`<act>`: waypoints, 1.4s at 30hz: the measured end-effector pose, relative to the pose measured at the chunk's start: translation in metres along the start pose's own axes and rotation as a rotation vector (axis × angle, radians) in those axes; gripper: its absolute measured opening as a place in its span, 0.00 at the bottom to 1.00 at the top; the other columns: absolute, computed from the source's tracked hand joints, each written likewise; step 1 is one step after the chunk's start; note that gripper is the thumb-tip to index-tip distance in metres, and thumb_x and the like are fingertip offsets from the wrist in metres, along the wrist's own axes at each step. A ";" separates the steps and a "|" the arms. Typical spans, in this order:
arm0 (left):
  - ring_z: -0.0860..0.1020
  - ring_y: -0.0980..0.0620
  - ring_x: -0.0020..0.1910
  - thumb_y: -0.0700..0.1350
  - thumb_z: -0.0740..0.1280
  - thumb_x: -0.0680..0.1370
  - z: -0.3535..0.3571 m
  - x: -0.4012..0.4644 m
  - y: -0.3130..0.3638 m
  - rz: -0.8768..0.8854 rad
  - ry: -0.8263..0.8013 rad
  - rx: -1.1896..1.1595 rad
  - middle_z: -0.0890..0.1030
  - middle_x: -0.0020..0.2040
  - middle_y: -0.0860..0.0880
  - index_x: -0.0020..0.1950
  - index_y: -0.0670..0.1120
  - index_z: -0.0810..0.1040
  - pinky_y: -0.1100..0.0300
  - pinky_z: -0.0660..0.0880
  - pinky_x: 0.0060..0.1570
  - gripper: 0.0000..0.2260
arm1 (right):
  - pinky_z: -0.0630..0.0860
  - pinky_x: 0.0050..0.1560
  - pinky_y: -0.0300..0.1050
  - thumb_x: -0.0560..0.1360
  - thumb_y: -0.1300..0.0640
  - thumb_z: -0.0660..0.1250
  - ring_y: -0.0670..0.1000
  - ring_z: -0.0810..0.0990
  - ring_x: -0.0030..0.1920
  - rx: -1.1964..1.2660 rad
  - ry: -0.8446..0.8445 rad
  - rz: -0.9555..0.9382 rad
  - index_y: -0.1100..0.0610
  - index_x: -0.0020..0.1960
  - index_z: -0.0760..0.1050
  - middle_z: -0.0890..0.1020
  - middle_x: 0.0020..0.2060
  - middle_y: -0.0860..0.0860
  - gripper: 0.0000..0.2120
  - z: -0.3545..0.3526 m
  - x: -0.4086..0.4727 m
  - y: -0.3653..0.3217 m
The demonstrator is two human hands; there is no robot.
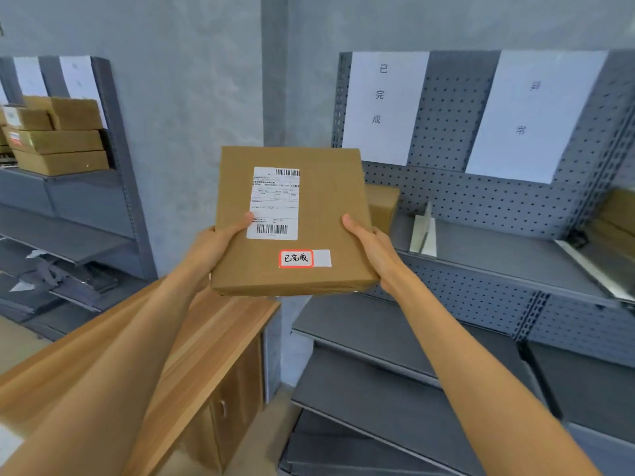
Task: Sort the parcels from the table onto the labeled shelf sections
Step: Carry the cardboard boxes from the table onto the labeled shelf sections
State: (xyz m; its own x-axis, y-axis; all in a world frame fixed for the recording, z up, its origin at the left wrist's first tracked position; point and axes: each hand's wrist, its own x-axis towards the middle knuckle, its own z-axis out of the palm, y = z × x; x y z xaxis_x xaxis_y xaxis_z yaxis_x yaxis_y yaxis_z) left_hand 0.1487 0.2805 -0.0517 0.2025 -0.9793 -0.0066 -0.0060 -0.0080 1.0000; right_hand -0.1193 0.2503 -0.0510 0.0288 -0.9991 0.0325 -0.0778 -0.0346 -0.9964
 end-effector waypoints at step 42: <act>0.82 0.48 0.49 0.59 0.72 0.72 0.378 -0.163 0.075 0.000 -0.512 0.034 0.84 0.52 0.47 0.60 0.49 0.78 0.55 0.78 0.43 0.21 | 0.80 0.52 0.49 0.71 0.36 0.69 0.54 0.84 0.50 -0.043 0.391 0.031 0.54 0.60 0.76 0.84 0.52 0.52 0.27 -0.390 -0.206 -0.039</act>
State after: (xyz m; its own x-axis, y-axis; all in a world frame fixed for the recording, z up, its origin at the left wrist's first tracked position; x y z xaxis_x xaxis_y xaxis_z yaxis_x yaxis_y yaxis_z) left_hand -0.2553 0.3632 0.0213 -0.3033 -0.9527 -0.0182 -0.0397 -0.0065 0.9992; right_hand -0.5113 0.4474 0.0117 -0.3550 -0.9341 0.0386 -0.1149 0.0027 -0.9934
